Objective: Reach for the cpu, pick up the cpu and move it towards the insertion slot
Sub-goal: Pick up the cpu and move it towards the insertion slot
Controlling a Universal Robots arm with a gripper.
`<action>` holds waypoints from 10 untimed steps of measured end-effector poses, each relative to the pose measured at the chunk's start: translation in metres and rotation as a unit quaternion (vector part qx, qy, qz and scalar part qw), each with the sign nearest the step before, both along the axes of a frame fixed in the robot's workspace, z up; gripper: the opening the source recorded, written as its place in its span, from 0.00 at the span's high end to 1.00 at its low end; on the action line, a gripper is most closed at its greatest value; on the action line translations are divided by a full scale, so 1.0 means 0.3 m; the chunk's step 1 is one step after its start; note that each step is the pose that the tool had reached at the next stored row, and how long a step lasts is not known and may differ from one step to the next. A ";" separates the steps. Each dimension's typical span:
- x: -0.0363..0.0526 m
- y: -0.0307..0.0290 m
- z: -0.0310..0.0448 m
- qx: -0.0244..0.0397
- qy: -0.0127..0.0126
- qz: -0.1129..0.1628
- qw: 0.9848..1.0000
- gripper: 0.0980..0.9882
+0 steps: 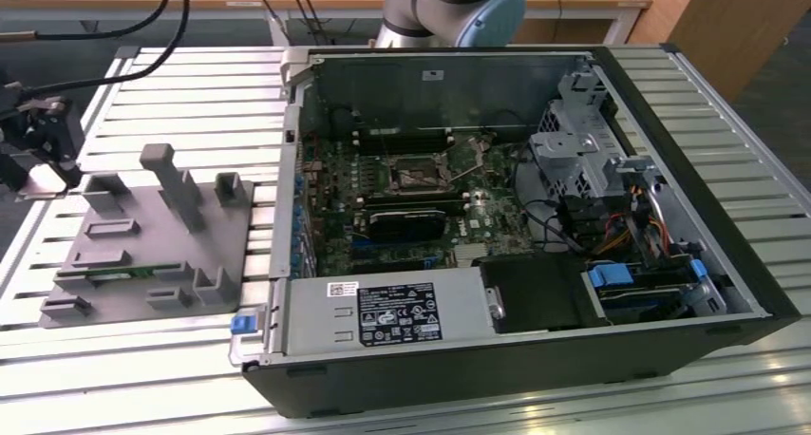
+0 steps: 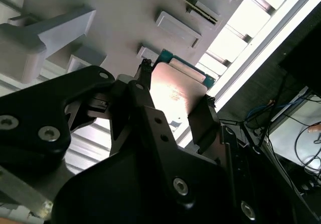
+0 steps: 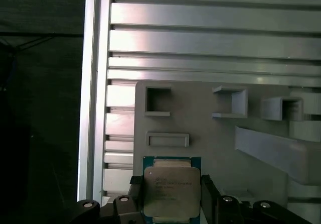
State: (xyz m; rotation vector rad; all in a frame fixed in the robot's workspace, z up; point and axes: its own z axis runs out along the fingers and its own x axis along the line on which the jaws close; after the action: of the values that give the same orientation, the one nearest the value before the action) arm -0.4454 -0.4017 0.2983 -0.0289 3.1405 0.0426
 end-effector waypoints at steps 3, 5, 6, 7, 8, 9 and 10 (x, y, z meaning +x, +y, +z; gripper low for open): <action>0.000 0.001 0.027 0.000 0.000 0.000 1.000 0.50; 0.000 0.001 0.040 0.000 0.000 0.000 1.000 0.50; 0.000 0.001 0.045 0.000 0.000 0.000 1.000 0.50; 0.000 0.001 0.050 0.000 0.000 0.000 1.000 0.50; 0.000 0.001 0.054 0.000 0.000 0.000 1.000 0.50; 0.000 0.001 0.058 0.000 0.000 0.000 1.000 0.50; 0.000 0.001 0.065 0.000 0.000 0.000 1.000 0.50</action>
State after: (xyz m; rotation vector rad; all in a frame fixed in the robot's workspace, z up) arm -0.4454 -0.4015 0.3178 -0.0285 3.1405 0.0426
